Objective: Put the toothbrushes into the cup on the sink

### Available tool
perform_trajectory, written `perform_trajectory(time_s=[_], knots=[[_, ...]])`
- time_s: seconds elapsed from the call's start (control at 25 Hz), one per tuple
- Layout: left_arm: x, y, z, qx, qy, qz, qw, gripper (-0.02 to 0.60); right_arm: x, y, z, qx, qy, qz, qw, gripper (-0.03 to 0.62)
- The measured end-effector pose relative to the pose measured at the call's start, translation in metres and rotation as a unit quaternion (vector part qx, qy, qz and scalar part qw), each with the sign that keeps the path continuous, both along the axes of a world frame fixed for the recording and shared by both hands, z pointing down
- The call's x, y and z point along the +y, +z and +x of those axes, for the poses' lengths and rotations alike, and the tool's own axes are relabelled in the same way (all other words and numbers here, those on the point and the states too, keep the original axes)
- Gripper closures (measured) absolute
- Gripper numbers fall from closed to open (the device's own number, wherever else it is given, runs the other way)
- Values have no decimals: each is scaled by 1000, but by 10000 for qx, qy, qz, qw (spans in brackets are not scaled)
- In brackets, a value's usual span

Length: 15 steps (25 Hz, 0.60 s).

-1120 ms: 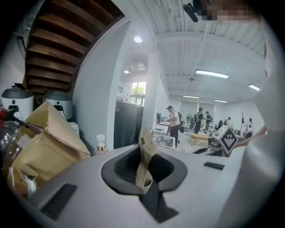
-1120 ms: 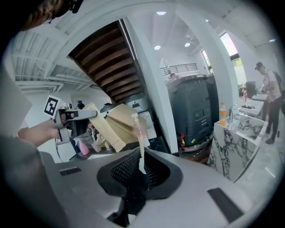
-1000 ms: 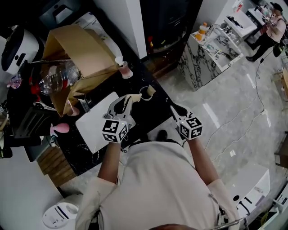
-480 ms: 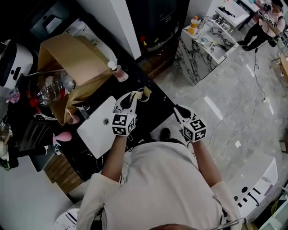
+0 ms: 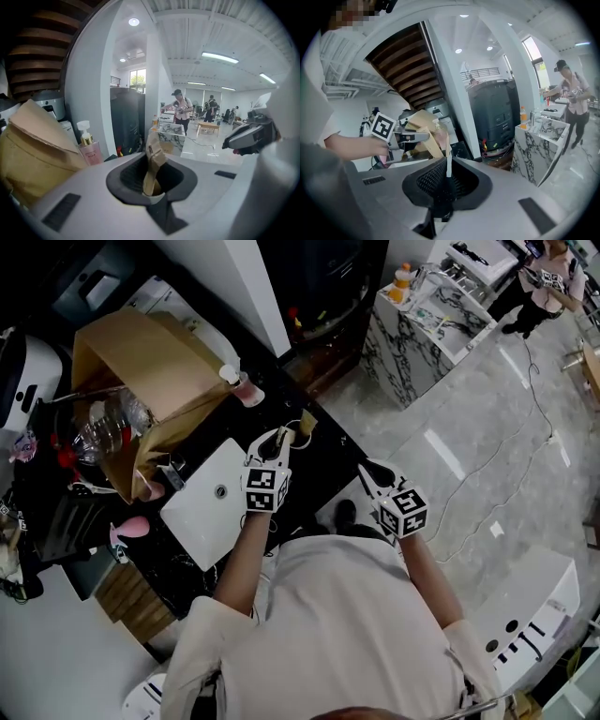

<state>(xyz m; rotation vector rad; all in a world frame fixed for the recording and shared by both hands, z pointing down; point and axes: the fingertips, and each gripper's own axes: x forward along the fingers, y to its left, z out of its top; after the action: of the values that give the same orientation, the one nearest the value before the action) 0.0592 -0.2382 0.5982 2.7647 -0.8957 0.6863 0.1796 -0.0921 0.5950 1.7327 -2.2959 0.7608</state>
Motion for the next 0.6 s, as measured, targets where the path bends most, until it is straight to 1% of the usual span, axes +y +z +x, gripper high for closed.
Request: perform_trajectory(time_s=[0.24, 0.48, 0.52, 0.6], knots=[[-7, 22, 3, -265, -4, -43, 9996, 535, -1, 2, -4, 47, -41, -40, 10000, 542], [-8, 42, 5, -467, 33, -214, 9987, 521, 3, 4, -3, 77, 12, -98, 9999, 542], [-8, 46, 5, -496, 30, -239, 9985, 507, 4, 4, -3, 81, 19, -109, 9999, 542], [-8, 52, 5, -542, 10, -302, 9981, 433, 6, 5, -2, 96, 31, -130, 9999, 542]])
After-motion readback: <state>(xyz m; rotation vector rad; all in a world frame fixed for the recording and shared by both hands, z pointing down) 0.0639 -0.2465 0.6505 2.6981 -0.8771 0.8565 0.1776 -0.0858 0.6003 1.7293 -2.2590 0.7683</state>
